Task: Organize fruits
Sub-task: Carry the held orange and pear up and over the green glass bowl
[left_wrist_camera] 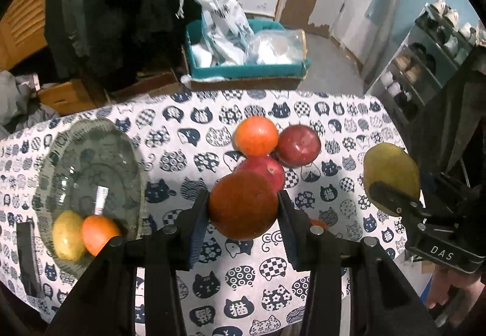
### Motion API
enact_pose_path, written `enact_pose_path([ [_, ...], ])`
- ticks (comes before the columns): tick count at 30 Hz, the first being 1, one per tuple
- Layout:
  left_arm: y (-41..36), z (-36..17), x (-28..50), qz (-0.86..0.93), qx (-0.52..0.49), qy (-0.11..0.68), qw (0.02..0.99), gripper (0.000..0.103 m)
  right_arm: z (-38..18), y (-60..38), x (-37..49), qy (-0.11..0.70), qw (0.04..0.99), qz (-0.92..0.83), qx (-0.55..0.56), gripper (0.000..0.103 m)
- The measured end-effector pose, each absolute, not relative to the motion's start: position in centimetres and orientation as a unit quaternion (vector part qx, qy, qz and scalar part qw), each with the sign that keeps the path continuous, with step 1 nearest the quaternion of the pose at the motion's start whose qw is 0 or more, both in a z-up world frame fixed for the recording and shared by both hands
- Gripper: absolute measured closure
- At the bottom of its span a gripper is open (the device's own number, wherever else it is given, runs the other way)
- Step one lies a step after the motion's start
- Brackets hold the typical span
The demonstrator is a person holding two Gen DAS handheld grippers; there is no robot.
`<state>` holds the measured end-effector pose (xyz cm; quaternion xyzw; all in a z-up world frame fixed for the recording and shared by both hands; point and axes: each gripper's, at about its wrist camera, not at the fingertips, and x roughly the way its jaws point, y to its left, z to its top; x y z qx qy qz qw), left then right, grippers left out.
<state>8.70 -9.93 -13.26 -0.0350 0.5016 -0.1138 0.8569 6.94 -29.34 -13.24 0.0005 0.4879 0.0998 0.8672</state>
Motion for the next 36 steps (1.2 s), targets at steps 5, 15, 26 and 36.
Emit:
enact_pose_path([
  [5, -8.8, -11.2, 7.8, -0.113, -0.039, 0.482, 0.868, 0.059, -11.4, -28.4, 6.4, 0.471, 0.875, 0.111, -0.005, 0.035],
  [15, -6.1, -8.4, 6.4, -0.098, -0.033, 0.450, 0.887, 0.059, -8.3, -26.8, 5.4, 0.441, 0.888, 0.131, -0.014, 0.035],
  [26, -3.5, -7.2, 5.6, -0.080, -0.034, 0.432, 0.898, 0.059, -6.8, -24.0, 5.6, 0.427, 0.890, 0.160, -0.017, 0.035],
  [36, -0.2, -7.4, 5.7, -0.047, -0.035, 0.427, 0.903, 0.059, -7.1, -19.7, 6.9, 0.429, 0.882, 0.194, -0.027, 0.035],
])
